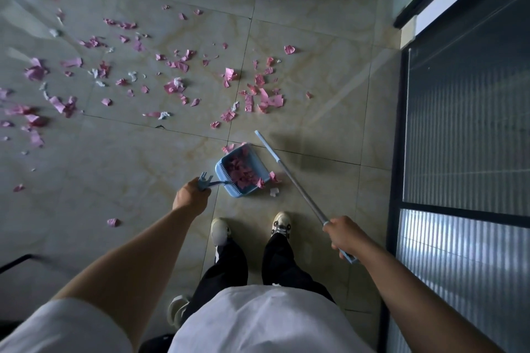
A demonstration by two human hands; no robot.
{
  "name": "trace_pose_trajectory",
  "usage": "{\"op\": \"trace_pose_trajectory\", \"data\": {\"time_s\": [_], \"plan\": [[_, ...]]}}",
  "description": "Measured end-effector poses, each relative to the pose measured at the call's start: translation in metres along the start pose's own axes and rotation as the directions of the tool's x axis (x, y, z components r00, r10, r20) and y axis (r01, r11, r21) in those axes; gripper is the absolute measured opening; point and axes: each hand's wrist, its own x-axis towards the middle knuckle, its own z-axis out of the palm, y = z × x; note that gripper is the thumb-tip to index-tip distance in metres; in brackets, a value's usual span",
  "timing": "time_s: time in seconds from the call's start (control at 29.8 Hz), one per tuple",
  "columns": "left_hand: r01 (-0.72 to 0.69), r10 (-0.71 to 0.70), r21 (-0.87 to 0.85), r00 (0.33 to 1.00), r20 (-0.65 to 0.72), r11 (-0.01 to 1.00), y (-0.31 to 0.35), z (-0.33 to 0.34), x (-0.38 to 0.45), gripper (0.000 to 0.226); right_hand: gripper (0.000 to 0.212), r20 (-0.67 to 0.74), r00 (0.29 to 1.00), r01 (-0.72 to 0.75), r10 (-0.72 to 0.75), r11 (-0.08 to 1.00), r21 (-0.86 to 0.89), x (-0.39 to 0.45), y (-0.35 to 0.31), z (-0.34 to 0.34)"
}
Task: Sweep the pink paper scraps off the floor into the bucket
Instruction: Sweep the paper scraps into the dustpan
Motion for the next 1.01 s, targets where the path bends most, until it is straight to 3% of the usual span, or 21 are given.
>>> {"op": "trace_pose_trajectory", "data": {"time_s": [0.13, 0.34, 0.47, 0.7, 1.01], "plan": [[0.037, -0.038, -0.034, 0.999, -0.01, 0.999, -0.017, -0.002, -0.01, 0.03, 0.02, -0.043, 0.999, -0.015, 0.013, 0.999, -0.029, 0.017, -0.011, -0.001], [0.071, -0.071, -0.075, 0.997, -0.005, 0.995, -0.041, -0.002, -0.02, 0.032, 0.024, -0.048, 0.997, -0.07, 0.065, 0.992, -0.109, 0.032, -0.021, 0.021], [0.084, -0.085, -0.1, 0.996, -0.002, 0.991, -0.044, 0.005, -0.022, 0.034, 0.014, 0.009, 0.999, -0.03, 0.031, 0.992, -0.123, 0.018, -0.024, 0.044], [0.081, -0.079, -0.116, 0.997, 0.014, 0.99, -0.029, 0.014, -0.021, 0.034, 0.022, 0.108, 0.994, 0.009, 0.006, 0.991, -0.133, 0.0, -0.033, 0.046], [0.069, -0.066, -0.132, 0.997, 0.027, 0.989, -0.038, 0.006, -0.021, 0.036, 0.03, -0.001, 1.0, -0.008, 0.008, 1.0, 0.026, -0.008, -0.006, 0.023]]}}
